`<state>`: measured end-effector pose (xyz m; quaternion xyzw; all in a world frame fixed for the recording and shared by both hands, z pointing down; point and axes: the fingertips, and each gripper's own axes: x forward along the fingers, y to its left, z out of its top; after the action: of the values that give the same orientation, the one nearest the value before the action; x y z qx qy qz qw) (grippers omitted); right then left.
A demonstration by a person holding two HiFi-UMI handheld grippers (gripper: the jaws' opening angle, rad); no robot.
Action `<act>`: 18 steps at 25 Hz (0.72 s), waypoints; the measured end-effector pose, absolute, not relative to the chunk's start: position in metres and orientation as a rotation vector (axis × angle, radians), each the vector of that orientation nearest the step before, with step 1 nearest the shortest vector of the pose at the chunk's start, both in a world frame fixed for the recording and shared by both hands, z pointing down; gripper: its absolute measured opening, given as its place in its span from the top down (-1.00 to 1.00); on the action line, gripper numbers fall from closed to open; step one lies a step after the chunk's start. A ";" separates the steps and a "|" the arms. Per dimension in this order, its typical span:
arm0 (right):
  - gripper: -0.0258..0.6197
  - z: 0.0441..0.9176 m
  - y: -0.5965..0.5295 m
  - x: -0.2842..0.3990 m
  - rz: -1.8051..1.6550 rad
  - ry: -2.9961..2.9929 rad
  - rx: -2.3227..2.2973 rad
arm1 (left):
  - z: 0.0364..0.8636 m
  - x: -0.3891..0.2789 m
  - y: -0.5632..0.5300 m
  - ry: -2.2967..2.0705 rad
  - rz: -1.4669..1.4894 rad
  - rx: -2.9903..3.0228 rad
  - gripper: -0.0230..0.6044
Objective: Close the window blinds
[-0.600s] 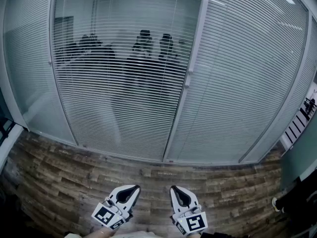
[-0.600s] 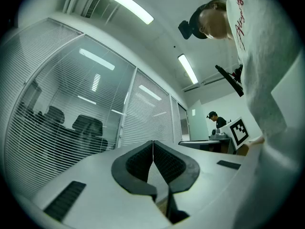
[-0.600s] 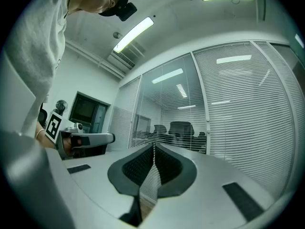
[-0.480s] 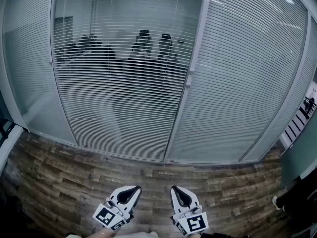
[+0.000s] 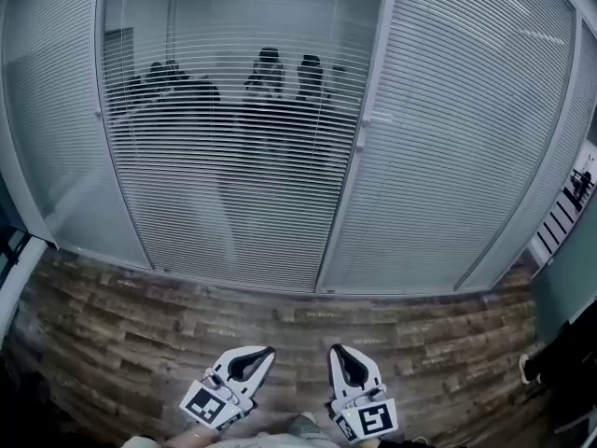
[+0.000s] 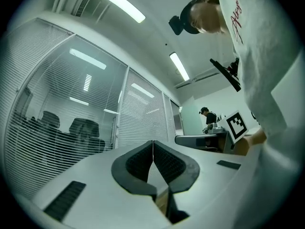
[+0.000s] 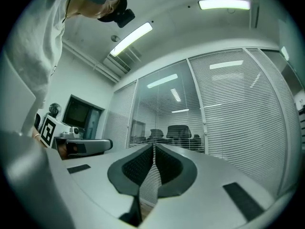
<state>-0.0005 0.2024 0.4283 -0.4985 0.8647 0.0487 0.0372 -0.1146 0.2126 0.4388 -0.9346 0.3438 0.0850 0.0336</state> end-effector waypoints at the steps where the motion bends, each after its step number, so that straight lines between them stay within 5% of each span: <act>1: 0.84 0.431 0.203 0.003 0.128 2.640 -1.540 | 0.437 -0.114 0.212 1.065 0.287 -2.883 0.87; 18: 0.84 0.424 0.147 0.088 0.168 2.678 -1.542 | 0.418 -0.026 0.154 1.077 0.368 -2.855 0.87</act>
<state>0.0877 0.1468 0.4237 -0.4980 0.8651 0.0544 0.0233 -0.0264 0.1540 0.4179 -0.9283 0.3503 0.1198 0.0340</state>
